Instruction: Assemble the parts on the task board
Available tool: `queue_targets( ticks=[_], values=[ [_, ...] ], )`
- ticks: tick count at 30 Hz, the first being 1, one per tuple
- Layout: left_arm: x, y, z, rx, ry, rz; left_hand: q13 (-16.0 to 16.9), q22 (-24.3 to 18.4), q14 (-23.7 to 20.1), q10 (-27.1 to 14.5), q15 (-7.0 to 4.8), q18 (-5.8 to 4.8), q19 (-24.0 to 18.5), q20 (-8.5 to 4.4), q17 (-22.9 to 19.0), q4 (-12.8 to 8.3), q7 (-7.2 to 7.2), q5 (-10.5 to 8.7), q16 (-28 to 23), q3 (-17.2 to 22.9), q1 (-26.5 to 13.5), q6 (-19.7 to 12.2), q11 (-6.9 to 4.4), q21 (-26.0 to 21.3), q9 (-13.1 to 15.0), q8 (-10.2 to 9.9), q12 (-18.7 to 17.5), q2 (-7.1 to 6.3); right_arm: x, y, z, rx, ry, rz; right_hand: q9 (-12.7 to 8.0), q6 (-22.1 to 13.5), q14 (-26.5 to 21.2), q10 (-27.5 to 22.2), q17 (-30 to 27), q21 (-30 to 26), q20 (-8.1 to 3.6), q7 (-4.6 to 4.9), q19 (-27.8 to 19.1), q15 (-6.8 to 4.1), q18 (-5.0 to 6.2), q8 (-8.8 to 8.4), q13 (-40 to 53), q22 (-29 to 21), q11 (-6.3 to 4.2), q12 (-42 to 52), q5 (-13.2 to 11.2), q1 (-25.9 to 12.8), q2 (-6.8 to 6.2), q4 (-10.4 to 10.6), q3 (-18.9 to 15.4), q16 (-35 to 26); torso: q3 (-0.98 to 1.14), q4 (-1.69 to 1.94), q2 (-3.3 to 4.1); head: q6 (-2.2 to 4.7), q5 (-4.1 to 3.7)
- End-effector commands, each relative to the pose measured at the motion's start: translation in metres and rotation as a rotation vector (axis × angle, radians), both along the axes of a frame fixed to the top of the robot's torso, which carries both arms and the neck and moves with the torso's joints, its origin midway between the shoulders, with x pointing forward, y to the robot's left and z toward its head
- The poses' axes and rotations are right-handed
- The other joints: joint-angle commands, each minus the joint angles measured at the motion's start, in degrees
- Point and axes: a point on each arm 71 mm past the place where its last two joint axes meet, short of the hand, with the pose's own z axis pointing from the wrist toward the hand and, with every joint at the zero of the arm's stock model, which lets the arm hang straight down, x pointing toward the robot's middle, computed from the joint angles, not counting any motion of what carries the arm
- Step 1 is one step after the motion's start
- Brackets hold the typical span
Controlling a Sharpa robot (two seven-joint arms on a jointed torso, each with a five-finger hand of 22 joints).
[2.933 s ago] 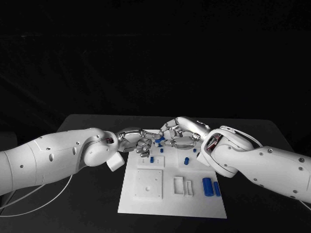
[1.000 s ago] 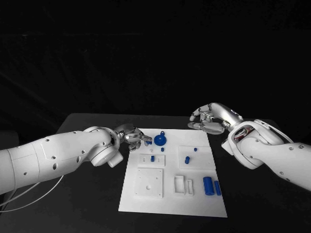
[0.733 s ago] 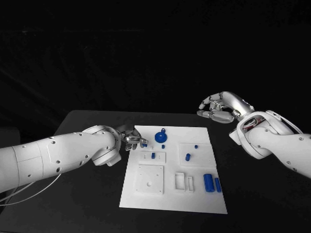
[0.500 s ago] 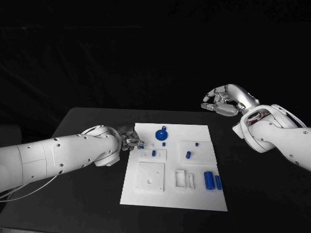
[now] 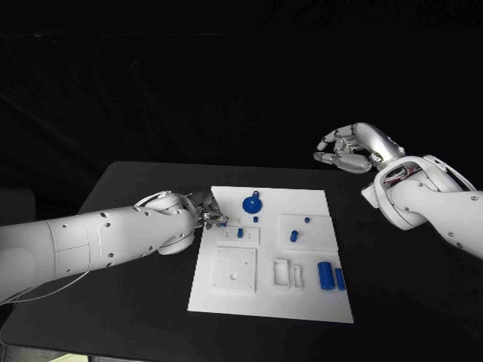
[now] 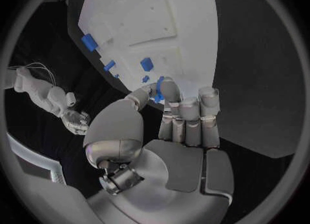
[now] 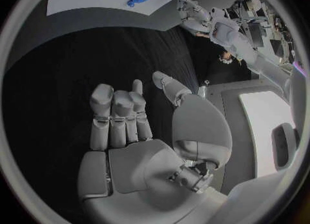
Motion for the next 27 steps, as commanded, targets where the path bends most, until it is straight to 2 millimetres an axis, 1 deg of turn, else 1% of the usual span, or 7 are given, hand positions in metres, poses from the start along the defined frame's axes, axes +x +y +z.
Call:
queue_targets(
  ticks=[1,4,7,14,18,23,27],
  values=[
    [0.0,-0.003,0.0,0.017,-0.024,-0.012,0.0,0.0,3.2,1.7,-3.01,0.65,0.3,-6.45,0.1,-6.4,0.04,0.29,-0.3,6.3,0.4,0.5,-1.35,0.3,0.1,0.4,-0.3,0.17,0.0,0.002,0.001,0.001,-0.01,0.011,0.1,0.1,0.0,-0.1,0.0,-0.2,-0.01,0.49,0.0,-0.03,4.92,-0.37,-0.1,0.2,0.04,-0.4,0.3,0.5,-0.15,0.1,-0.1,-0.2,-0.04,-0.1,0.03,-0.27,-0.04],
    [-0.001,-0.006,-0.002,0.022,-0.023,-0.02,0.0,0.0,3.2,1.7,-3.03,0.66,0.3,-6.45,0.1,-6.4,0.02,0.41,-0.3,6.3,0.4,0.6,-1.37,0.3,0.1,0.5,-0.4,0.19,0.0,0.002,0.001,0.001,-0.009,0.012,0.1,0.1,0.0,-0.1,0.0,-0.2,-0.01,0.49,0.0,-0.03,4.92,-0.37,-0.1,0.2,0.04,-0.4,0.3,0.6,-0.14,0.1,-0.1,-0.2,0.0,-0.12,-0.01,-0.56,0.0],
    [-0.002,-0.006,-0.004,0.029,-0.025,-0.025,0.0,0.0,3.3,1.7,-3.04,0.67,0.3,-6.46,0.1,-6.4,0.01,0.51,-0.3,6.3,0.4,0.6,-1.38,0.3,0.1,0.5,-0.4,0.2,0.0,0.002,0.001,0.001,-0.008,0.012,0.1,0.1,0.0,-0.1,0.0,-0.2,-0.01,0.49,0.0,-0.03,4.92,-0.37,-0.1,0.2,0.04,-0.4,0.4,0.6,-0.13,0.2,-0.1,-0.2,0.06,-0.03,0.0,-0.69,-0.09],
    [-0.004,-0.009,-0.009,0.031,-0.015,-0.037,0.0,0.0,3.3,1.8,-3.07,0.7,0.4,-6.46,0.1,-6.5,-0.02,0.85,-0.4,6.3,0.4,0.7,-1.42,0.3,0.1,0.5,-0.4,0.24,0.0,0.003,0.001,0.0,-0.005,0.016,0.1,0.1,0.0,-0.1,0.0,-0.2,-0.01,0.48,0.0,-0.03,4.92,-0.38,-0.1,0.2,0.04,-0.4,0.4,0.6,-0.12,0.2,-0.1,-0.2,0.05,-0.01,-0.05,-0.94,-0.13],
    [-0.005,-0.01,-0.011,0.034,-0.006,-0.045,0.0,0.0,3.4,1.8,-3.09,0.71,0.4,-6.45,0.2,-6.6,-0.04,1.13,-0.4,6.3,0.4,0.7,-1.44,0.2,0.1,0.5,-0.5,0.28,0.0,0.003,0.0,-0.001,-0.004,0.015,0.1,0.1,0.0,-0.1,0.0,-0.2,-0.01,0.48,0.0,-0.03,4.92,-0.38,-0.1,0.2,0.03,-0.4,0.4,0.6,-0.11,0.2,-0.1,-0.2,0.05,-0.03,-0.04,-0.96,-0.14],
    [-0.005,-0.011,-0.013,0.041,-0.002,-0.052,0.0,0.0,3.4,1.8,-3.1,0.72,0.4,-6.45,0.2,-6.7,-0.05,1.28,-0.4,6.3,0.3,0.7,-1.44,0.2,0.0,0.6,-0.5,0.3,0.0,0.003,0.0,-0.002,-0.001,0.016,0.1,0.1,0.0,-0.1,0.0,-0.2,-0.01,0.48,0.0,-0.03,4.92,-0.38,-0.1,0.2,0.04,-0.4,0.5,0.6,-0.12,0.2,-0.1,-0.2,0.04,-0.05,-0.05,-1.26,-0.11],
    [-0.006,-0.011,-0.016,0.06,-0.011,-0.069,0.0,0.0,3.4,1.8,-3.1,0.73,0.4,-6.44,0.2,-6.7,-0.05,1.38,-0.4,6.3,0.3,0.7,-1.45,0.2,0.0,0.6,-0.5,0.32,0.001,0.003,0.0,-0.003,0.001,0.018,0.1,0.2,0.0,-0.1,0.0,-0.2,0.0,0.49,0.0,-0.03,4.92,-0.38,-0.1,0.2,0.04,-0.4,0.5,0.6,-0.14,0.2,-0.2,-0.2,0.04,-0.02,-0.01,-1.34,-0.2]
  ],
)
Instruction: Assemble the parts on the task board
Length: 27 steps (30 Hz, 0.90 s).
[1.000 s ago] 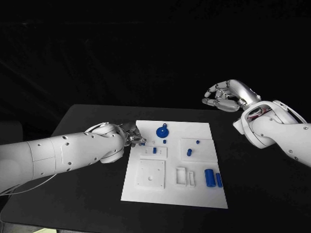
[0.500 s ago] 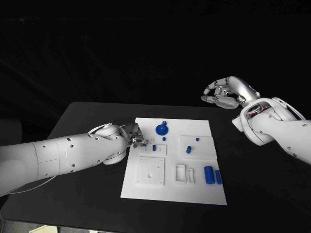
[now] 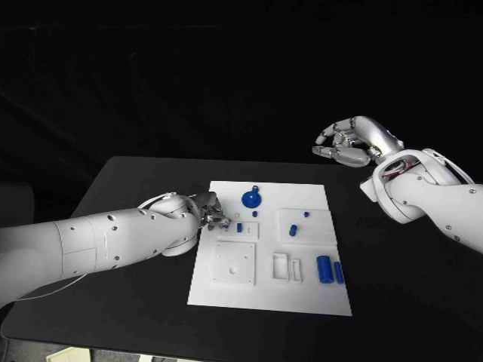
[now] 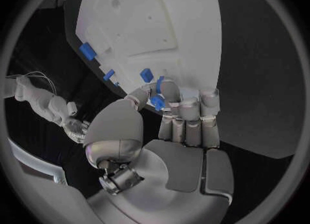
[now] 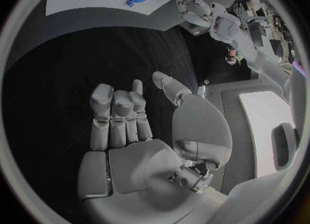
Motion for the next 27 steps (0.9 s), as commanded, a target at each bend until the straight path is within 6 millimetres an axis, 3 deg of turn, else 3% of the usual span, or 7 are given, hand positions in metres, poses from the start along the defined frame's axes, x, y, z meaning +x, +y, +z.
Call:
queue_targets(
  ticks=[1,27],
  values=[
    [-0.0006,-0.0031,-0.0008,0.022,-0.01,-0.035,0.0,0.0,2.9,1.4,-3.4,1.11,0.4,-6.45,0.1,-6.7,-0.09,0.29,-0.2,6.3,0.3,0.4,-1.29,0.2,0.0,0.2,-0.3,0.3,-0.0002,0.0015,0.0001,-0.004,0.001,0.014,0.1,0.1,0.0,-0.3,0.0,-0.2,-0.1,0.48,-0.1,-0.04,4.92,-0.39,-0.1,0.2,0.03,-0.4,0.3,0.6,-0.14,0.2,-0.2,-0.2,-0.01,0.01,0.03,-0.1,-0.08],
    [-0.0025,-0.0038,-0.0061,0.048,0.03,-0.065,0.0,0.0,2.9,1.4,-3.4,1.12,0.4,-6.44,0.1,-6.9,-0.1,0.53,-0.3,6.3,0.3,0.3,-1.29,0.2,0.0,0.3,-0.4,0.39,0.0001,0.0032,-0.0011,-0.01,0.017,0.021,0.1,0.1,0.0,-0.3,0.0,-0.3,-0.09,0.49,-0.1,-0.03,4.92,-0.43,-0.1,0.2,0.04,-0.4,0.4,0.5,-0.1,0.3,-0.3,-0.2,0.0,0.02,-0.02,-0.77,-0.22]
  ],
)
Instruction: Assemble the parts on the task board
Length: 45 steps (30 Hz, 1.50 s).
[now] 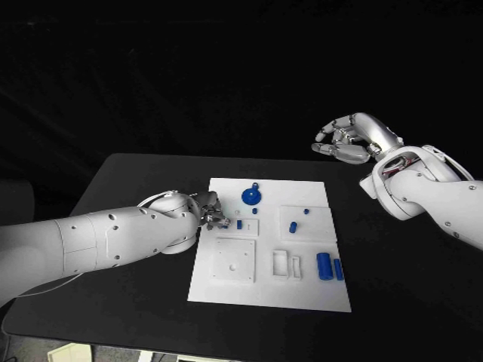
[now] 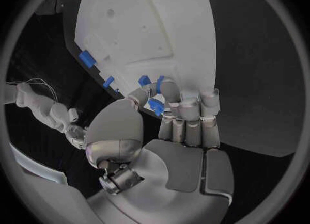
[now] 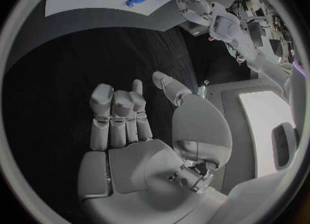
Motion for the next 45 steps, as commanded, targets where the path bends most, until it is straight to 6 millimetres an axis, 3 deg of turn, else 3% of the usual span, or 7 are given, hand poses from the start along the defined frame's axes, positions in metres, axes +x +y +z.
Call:
queue_targets(
  ticks=[1,45],
  values=[
    [-0.0015,-0.003,-0.0019,0.008,0.019,-0.028,0.0,0.0,2.9,1.3,-3.38,0.61,0.5,-6.45,0.1,-6.8,-0.17,0.27,-0.3,6.5,0.4,0.4,-1.39,0.2,0.0,0.2,-0.4,0.25,-0.0004,0.0025,-0.0005,-0.008,0.012,0.017,0.0,0.1,0.1,-0.4,0.0,-0.3,-0.27,0.49,-0.1,-0.11,4.92,-0.23,-0.1,0.2,-0.05,-0.4,0.4,0.5,-0.1,0.2,-0.1,-0.3,0.04,-0.02,-0.02,-0.08,-0.16],
    [0.0007,-0.0045,-0.0016,-0.006,-0.013,-0.019,0.1,0.0,3.0,1.4,-3.41,0.63,0.6,-6.43,0.1,-7.0,-0.19,0.41,-0.3,6.5,0.3,0.5,-1.41,0.2,0.0,0.3,-0.4,0.27,0.0004,0.0031,-0.0009,-0.008,0.013,0.017,0.1,0.2,0.1,-0.4,0.0,-0.3,-0.28,0.48,0.0,-0.11,4.92,-0.25,-0.1,0.2,-0.07,-0.4,0.6,0.6,0.02,0.3,-0.2,-0.3,0.04,0.0,0.0,0.15,-0.36]
  ],
)
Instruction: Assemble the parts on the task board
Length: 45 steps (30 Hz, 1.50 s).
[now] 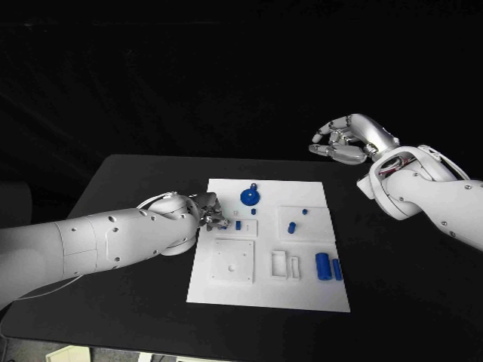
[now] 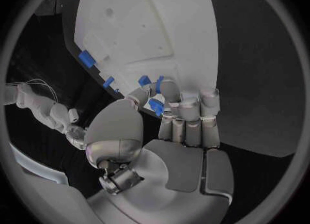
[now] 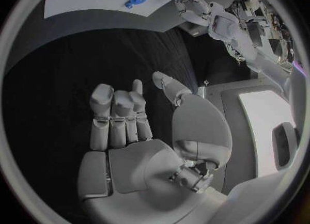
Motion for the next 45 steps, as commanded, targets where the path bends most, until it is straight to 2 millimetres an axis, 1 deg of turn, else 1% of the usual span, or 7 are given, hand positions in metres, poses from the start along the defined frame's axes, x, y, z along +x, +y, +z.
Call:
queue_targets(
  ticks=[1,8,20,28,33,37,45],
  values=[
    [-0.0005,-0.0031,0.0,-0.002,-0.003,-0.016,0.1,0.0,2.8,1.1,-3.23,1.19,0.3,-6.22,0.1,-6.8,-0.08,0.4,-0.3,6.6,0.5,0.3,-1.34,0.2,0.1,0.3,-0.2,0.16,-0.0001,0.0015,-0.0002,-0.005,0.005,0.012,0.1,0.1,0.1,-0.3,0.0,-0.3,-0.4,0.45,-0.1,-0.13,4.92,-0.25,-0.1,0.2,0.14,-0.4,0.4,0.6,0.02,0.3,-0.2,-0.3,0.01,-0.01,-0.02,-0.04,0.01],
    [-0.0011,-0.0028,-0.0022,0.011,0.029,-0.018,0.1,0.0,2.8,1.1,-3.23,1.2,0.4,-6.22,0.1,-6.9,-0.09,0.41,-0.4,6.6,0.4,0.3,-1.35,0.2,0.1,0.3,-0.2,0.18,0.0003,0.0001,-0.0004,-0.007,0.005,0.01,0.1,0.1,0.1,-0.3,0.1,-0.3,-0.41,0.45,-0.1,-0.13,4.92,-0.25,-0.1,0.2,0.14,-0.4,0.4,0.6,0.03,0.3,-0.2,-0.3,0.03,0.0,-0.02,-0.09,0.02],
    [-0.002,-0.003,-0.0054,0.019,0.034,-0.021,0.1,0.0,2.8,1.0,-3.23,1.2,0.4,-6.21,0.1,-6.9,-0.07,0.41,-0.4,6.6,0.4,0.3,-1.33,0.1,0.1,0.3,-0.2,0.28,0.0004,-0.0001,-0.0005,-0.007,0.006,0.009,0.1,0.1,0.1,-0.3,0.1,-0.3,-0.4,0.45,-0.1,-0.13,4.92,-0.26,-0.1,0.2,0.14,-0.4,0.4,0.5,0.03,0.3,-0.3,-0.3,-0.01,0.0,-0.02,-0.25,-0.08],
    [-0.0022,-0.0015,-0.0065,0.036,0.041,-0.029,0.1,0.0,2.8,1.0,-3.22,1.2,0.4,-6.2,0.1,-7.0,-0.07,0.41,-0.4,6.7,0.4,0.2,-1.33,0.1,0.1,0.3,-0.3,0.32,0.0004,0.0011,-0.0002,-0.004,0.001,0.012,0.1,0.1,0.1,-0.3,0.1,-0.3,-0.4,0.44,-0.1,-0.14,4.92,-0.27,-0.1,0.2,0.13,-0.3,0.5,0.5,0.07,0.4,-0.3,-0.3,0.03,-0.02,-0.03,-0.35,-0.15],
    [-0.0032,-0.0024,-0.007,0.037,0.047,-0.034,0.1,0.0,2.8,1.0,-3.22,1.2,0.4,-6.2,0.1,-7.0,-0.07,0.41,-0.4,6.7,0.4,0.2,-1.33,0.1,0.1,0.3,-0.3,0.32,0.0006,0.0009,-0.0004,-0.005,0.002,0.011,0.1,0.2,0.1,-0.3,0.1,-0.4,-0.41,0.43,0.0,-0.15,4.92,-0.28,-0.1,0.2,0.12,-0.3,0.8,0.6,0.1,0.4,-0.3,-0.3,-0.01,0.01,-0.01,-0.41,-0.18],
    [-0.0042,-0.0037,-0.0071,0.037,0.05,-0.038,0.1,0.0,2.8,1.0,-3.22,1.2,0.4,-6.2,0.1,-7.0,-0.07,0.41,-0.4,6.7,0.4,0.2,-1.33,0.1,0.1,0.3,-0.3,0.32,0.0005,0.0011,-0.0004,-0.005,0.003,0.012,0.1,0.2,0.2,-0.3,0.1,-0.4,-0.42,0.42,0.0,-0.16,4.92,-0.29,-0.1,0.3,0.11,-0.3,0.9,0.6,0.11,0.4,-0.3,-0.3,0.02,-0.01,0.01,-0.53,-0.17],
    [-0.0043,-0.0037,-0.0079,0.037,0.05,-0.038,0.1,0.0,2.8,1.0,-3.22,1.2,0.4,-6.19,0.1,-7.1,-0.06,0.42,-0.4,6.7,0.4,0.2,-1.32,0.1,0.1,0.3,-0.3,0.32,0.0005,0.001,-0.0004,-0.005,0.003,0.012,0.1,0.2,0.2,-0.3,0.1,-0.4,-0.42,0.42,0.0,-0.16,4.92,-0.3,-0.1,0.3,0.11,-0.3,1.0,0.6,0.12,0.4,-0.3,-0.3,0.04,0.02,-0.02,-0.53,-0.16]
  ],
)
